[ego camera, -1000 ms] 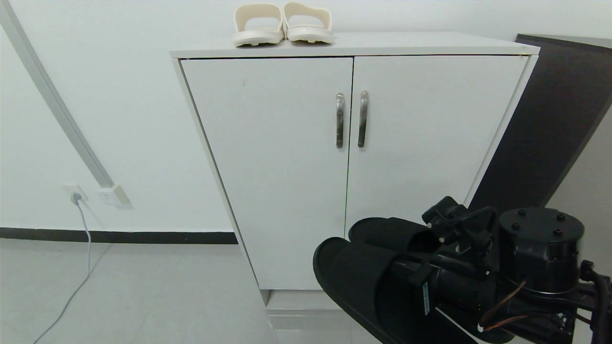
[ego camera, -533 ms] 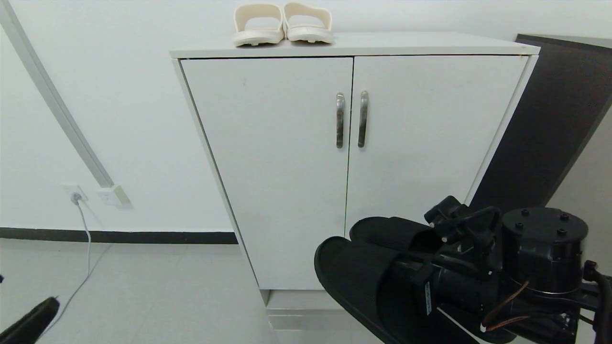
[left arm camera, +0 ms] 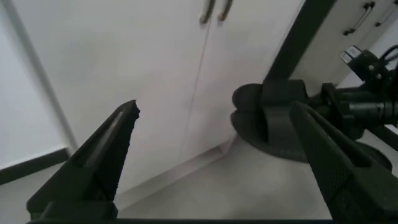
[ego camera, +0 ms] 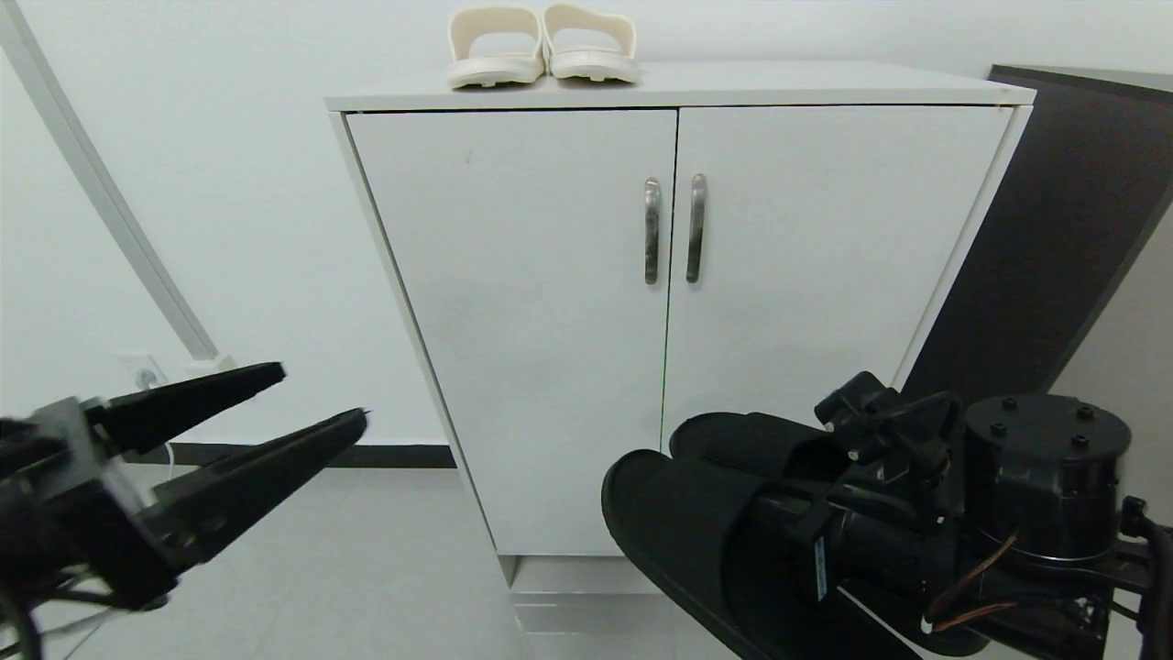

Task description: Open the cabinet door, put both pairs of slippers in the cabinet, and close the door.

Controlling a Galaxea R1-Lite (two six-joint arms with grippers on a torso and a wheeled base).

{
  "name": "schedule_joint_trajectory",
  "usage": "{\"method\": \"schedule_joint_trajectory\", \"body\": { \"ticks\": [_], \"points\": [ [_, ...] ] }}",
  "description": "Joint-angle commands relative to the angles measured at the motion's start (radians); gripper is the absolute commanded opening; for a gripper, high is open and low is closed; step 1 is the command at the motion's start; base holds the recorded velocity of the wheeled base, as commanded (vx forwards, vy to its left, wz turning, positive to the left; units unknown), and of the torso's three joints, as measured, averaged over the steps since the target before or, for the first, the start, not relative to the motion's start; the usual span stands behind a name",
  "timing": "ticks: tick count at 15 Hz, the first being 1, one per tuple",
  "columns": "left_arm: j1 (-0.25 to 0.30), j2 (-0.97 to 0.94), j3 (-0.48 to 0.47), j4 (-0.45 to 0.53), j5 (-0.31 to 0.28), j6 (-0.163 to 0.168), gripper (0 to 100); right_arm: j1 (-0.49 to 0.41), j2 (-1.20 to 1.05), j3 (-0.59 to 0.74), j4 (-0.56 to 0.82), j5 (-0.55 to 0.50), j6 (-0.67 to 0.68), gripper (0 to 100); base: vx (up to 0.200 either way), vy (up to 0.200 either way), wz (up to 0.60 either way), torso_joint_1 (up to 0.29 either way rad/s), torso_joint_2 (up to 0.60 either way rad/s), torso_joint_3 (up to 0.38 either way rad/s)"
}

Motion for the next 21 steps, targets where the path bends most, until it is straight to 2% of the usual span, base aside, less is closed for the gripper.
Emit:
{"method": "schedule_joint_trajectory", "body": {
  "ticks": [1,2,4,5,8,12,15,17,18,19,21],
  "points": [
    [-0.150,0.276,-0.119,-0.103,0.071,0.000,100,0.000,0.000,0.003,0.001,0.000,0.000,0,0.000,0.000,0.00,0.000,0.00,0.000],
    [-0.172,0.334,-0.153,-0.128,0.083,0.002,100,0.000,0.000,0.003,0.001,0.000,0.000,0,0.000,0.000,0.00,0.000,0.00,0.000],
    [-0.187,0.406,-0.212,-0.169,0.052,-0.001,100,0.000,0.001,-0.002,0.001,0.000,0.002,0,0.000,0.000,0.00,0.000,0.00,0.000],
    [-0.193,0.455,-0.268,-0.178,0.017,-0.003,100,0.002,-0.002,-0.002,0.001,0.001,0.000,0,0.000,0.000,0.00,0.000,0.00,0.000],
    [-0.224,0.558,-0.386,-0.172,-0.037,-0.007,100,0.000,0.001,-0.010,0.001,0.006,0.000,0,0.000,0.000,0.00,0.000,0.00,0.000],
    [-0.282,0.711,-0.588,-0.149,-0.061,-0.039,100,0.000,-0.002,-0.011,0.001,0.006,-0.002,0,0.000,0.000,0.00,0.000,0.00,0.000],
    [-0.288,0.762,-0.696,-0.101,-0.155,-0.047,100,-0.006,0.000,-0.011,0.001,0.006,-0.003,0,0.000,0.000,0.00,0.000,0.00,0.000],
    [-0.287,0.782,-0.785,-0.055,-0.201,-0.107,100,-0.006,0.000,-0.011,0.001,0.006,-0.003,0,0.000,0.000,0.00,0.000,0.00,0.000],
    [-0.284,0.790,-0.817,-0.048,-0.247,-0.148,100,-0.006,0.001,-0.011,0.003,0.006,-0.003,0,0.000,0.000,0.00,0.000,0.00,0.000],
    [-0.282,0.805,-0.838,-0.048,-0.274,-0.176,100,-0.006,0.003,-0.010,0.003,0.006,-0.003,0,0.000,0.000,0.00,0.000,0.00,0.000],
    [-0.265,0.828,-0.867,-0.048,-0.290,-0.190,100,-0.007,0.000,-0.007,0.003,0.006,-0.003,0,0.000,0.000,0.00,0.000,0.00,0.000]
  ]
}}
